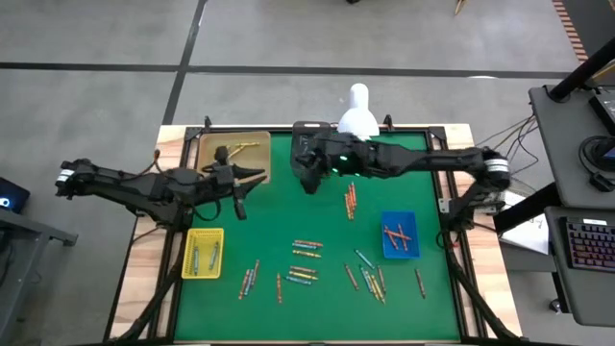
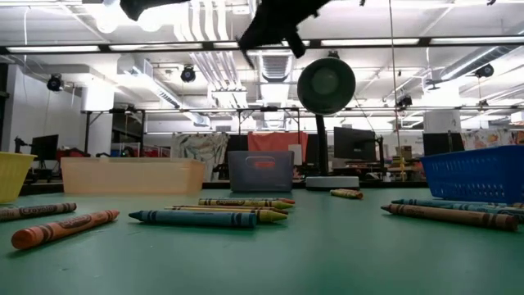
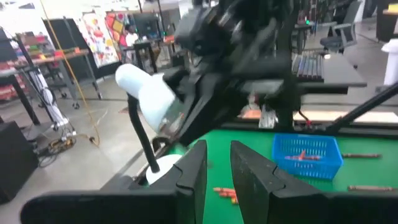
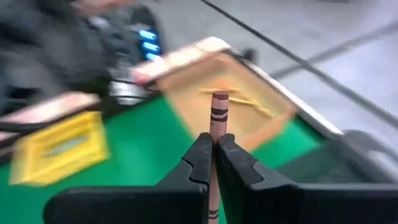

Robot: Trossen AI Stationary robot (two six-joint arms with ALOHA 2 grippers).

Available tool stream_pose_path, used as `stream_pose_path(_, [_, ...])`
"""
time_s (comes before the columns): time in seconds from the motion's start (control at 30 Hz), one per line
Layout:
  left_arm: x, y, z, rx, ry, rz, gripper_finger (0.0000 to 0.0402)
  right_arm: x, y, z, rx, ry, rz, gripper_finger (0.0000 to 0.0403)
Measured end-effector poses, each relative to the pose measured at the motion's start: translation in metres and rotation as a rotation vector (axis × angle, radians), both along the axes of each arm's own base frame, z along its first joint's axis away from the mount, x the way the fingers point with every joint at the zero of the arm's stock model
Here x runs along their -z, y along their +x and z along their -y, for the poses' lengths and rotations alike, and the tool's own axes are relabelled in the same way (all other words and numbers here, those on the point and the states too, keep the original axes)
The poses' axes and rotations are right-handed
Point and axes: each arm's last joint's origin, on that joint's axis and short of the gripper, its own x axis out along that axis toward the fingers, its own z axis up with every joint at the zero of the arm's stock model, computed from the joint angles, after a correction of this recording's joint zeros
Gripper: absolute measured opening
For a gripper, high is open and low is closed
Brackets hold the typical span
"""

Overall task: Sort crayons
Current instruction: Put the brown crayon into the black bin

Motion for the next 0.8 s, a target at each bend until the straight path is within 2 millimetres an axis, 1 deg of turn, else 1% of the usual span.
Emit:
stream_pose_path(0.1, [-0.003,-0.006,-0.001,0.001,0.019,0.015,0.0055,0.005,0.019,0.013,0.141,-0.048,-0.142,0.0009])
stream_pose_path(0.2, [-0.005,-0.011,-0.002,0.002,0.040,0.011,0.0055,0.016,0.035,0.024,0.261,-0.079,-0.293,0.0009])
stream_pose_path(0.37, [-0.005,-0.018,-0.003,0.003,0.088,-0.020,0.0055,0.041,0.059,0.045,0.324,-0.054,-0.474,0.0009])
stream_pose_path(0.53, [-0.004,-0.024,-0.006,-0.065,0.128,-0.059,0.0055,0.064,0.079,0.065,0.352,-0.038,-0.583,0.0009])
stream_pose_path(0.67, [-0.001,-0.030,-0.008,-0.116,0.129,-0.105,0.0055,0.074,0.086,0.076,0.367,-0.027,-0.639,0.0009])
stream_pose_path(0.8, [0.002,-0.034,-0.009,-0.122,0.105,-0.130,0.0055,0.086,0.093,0.088,0.390,-0.016,-0.652,0.0009])
